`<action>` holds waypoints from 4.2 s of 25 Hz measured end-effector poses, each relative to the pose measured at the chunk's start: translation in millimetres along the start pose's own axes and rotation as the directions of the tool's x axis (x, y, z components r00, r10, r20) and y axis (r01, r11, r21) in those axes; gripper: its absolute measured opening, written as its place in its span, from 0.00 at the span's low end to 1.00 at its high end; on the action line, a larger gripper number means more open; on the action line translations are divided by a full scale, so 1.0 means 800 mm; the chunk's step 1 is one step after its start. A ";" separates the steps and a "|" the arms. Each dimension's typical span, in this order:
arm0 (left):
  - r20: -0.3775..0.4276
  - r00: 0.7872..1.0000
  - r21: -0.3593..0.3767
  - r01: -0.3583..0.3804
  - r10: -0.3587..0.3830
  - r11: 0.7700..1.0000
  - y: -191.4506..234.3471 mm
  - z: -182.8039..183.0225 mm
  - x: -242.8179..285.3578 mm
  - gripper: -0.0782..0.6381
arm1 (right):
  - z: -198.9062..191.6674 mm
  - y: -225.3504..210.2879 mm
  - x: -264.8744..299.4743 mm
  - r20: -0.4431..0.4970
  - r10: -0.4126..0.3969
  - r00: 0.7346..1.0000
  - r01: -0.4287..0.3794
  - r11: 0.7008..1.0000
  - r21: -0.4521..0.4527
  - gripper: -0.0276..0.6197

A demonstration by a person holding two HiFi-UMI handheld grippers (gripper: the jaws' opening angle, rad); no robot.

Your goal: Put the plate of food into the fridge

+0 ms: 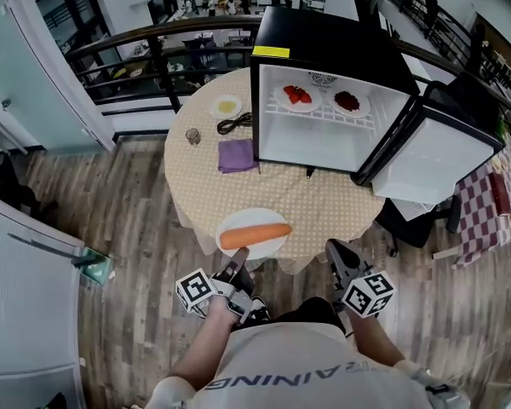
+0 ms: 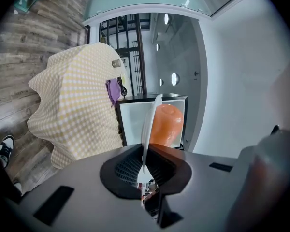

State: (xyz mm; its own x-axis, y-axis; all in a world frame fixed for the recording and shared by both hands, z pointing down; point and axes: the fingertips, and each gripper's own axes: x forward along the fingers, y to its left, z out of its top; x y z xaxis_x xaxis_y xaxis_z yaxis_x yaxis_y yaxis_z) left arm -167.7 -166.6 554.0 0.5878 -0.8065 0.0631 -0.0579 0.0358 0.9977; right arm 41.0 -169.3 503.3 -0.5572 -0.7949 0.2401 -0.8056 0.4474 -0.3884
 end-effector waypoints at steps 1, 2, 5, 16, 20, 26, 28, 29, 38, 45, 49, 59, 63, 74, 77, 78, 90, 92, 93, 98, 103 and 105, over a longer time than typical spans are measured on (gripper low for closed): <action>-0.005 1.000 -0.004 0.002 -0.002 1.000 0.001 0.002 0.005 0.14 | 0.000 -0.001 0.004 -0.005 -0.003 1.000 0.003 1.000 0.000 0.08; -0.011 1.000 -0.009 0.004 -0.004 1.000 0.001 0.004 0.010 0.14 | 0.001 -0.003 0.008 -0.009 -0.006 1.000 0.007 1.000 0.002 0.08; -0.028 1.000 -0.006 -0.003 0.003 1.000 0.002 0.008 0.027 0.14 | 0.006 -0.015 0.019 -0.014 -0.015 1.000 0.015 1.000 0.009 0.08; 0.026 0.999 -0.009 -0.024 0.025 1.000 0.007 0.017 0.141 0.14 | 0.043 -0.108 0.057 -0.027 0.009 1.000 -0.009 1.000 0.010 0.08; 0.054 0.997 0.010 -0.055 0.055 0.998 0.014 0.022 0.178 0.14 | 0.053 -0.136 0.072 -0.039 0.044 0.998 -0.044 0.999 0.009 0.08; 0.107 0.991 -0.018 -0.075 0.076 0.997 0.033 0.033 0.235 0.14 | 0.048 -0.160 0.085 -0.090 0.102 0.991 -0.102 0.995 0.013 0.08; 0.113 0.990 -0.024 -0.084 0.086 0.996 0.044 0.041 0.257 0.14 | 0.047 -0.165 0.087 -0.101 0.108 0.989 -0.106 0.994 0.016 0.08; 0.113 0.989 -0.022 -0.089 0.091 0.996 0.050 0.044 0.268 0.14 | 0.046 -0.167 0.088 -0.106 0.109 0.988 -0.107 0.994 0.018 0.08; 0.156 0.973 -0.010 -0.169 0.169 0.986 0.099 0.079 0.358 0.15 | 0.030 -0.173 0.099 -0.137 0.113 0.984 -0.108 0.993 0.045 0.08; 0.165 0.966 -0.050 -0.194 0.199 0.980 0.124 0.096 0.401 0.15 | 0.021 -0.184 0.101 -0.168 0.103 0.980 -0.096 0.994 0.047 0.08; 0.182 0.955 -0.061 -0.227 0.234 0.972 0.134 0.107 0.423 0.15 | 0.014 -0.189 0.103 -0.187 0.097 0.978 -0.088 0.995 0.054 0.08; 0.197 0.940 -0.072 -0.267 0.277 0.961 0.139 0.122 0.471 0.15 | 0.006 -0.187 0.105 -0.211 0.111 0.971 -0.099 0.993 0.063 0.08; 0.201 0.937 -0.072 -0.277 0.286 0.958 0.143 0.123 0.478 0.15 | 0.004 -0.187 0.102 -0.216 0.114 0.970 -0.102 0.993 0.066 0.08; 0.026 0.937 0.265 -0.343 0.349 0.901 0.119 0.103 0.491 0.25 | -0.010 -0.183 0.101 -0.239 0.125 0.963 -0.110 0.991 0.072 0.08; -0.048 0.925 0.402 -0.327 0.377 0.855 0.114 0.090 0.492 0.30 | -0.010 -0.177 0.103 -0.238 0.137 0.962 -0.121 0.990 0.078 0.08; -0.069 0.916 0.461 -0.323 0.396 0.827 0.113 0.085 0.492 0.30 | -0.009 -0.176 0.103 -0.237 0.140 0.961 -0.124 0.989 0.080 0.08; -0.110 0.745 0.725 -0.393 0.658 0.566 0.154 0.074 0.454 0.13 | -0.005 -0.177 0.098 -0.209 0.152 0.966 -0.112 0.975 0.194 0.08; -0.110 0.743 0.726 -0.393 0.660 0.564 0.154 0.073 0.446 0.13 | -0.004 -0.175 0.099 -0.206 0.156 0.966 -0.116 0.974 0.192 0.08; -0.111 0.748 0.727 -0.388 0.655 0.566 0.152 0.072 0.441 0.13 | -0.004 -0.173 0.100 -0.205 0.157 0.966 -0.118 0.975 0.190 0.08; -0.084 0.827 0.757 -0.310 0.556 0.576 0.114 0.064 0.402 0.12 | 0.001 -0.166 0.099 -0.194 0.147 0.970 -0.117 0.981 0.157 0.08; -0.039 0.914 0.753 -0.239 0.404 0.613 0.041 0.060 0.344 0.12 | 0.018 -0.157 0.100 -0.158 0.133 0.978 -0.117 0.988 0.105 0.08; -0.014 0.934 0.770 -0.217 0.357 0.599 0.010 0.057 0.317 0.12 | 0.028 -0.150 0.099 -0.140 0.125 0.982 -0.116 0.991 0.069 0.08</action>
State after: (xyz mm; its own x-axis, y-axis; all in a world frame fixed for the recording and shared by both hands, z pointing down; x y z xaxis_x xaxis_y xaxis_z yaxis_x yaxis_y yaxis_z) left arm -55.9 -397.5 577.0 0.5399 -0.7323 0.4151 -0.7840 -0.2580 0.5646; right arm 98.3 -295.6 548.9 -0.6759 -0.6676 0.3121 -0.7198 0.5071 -0.4741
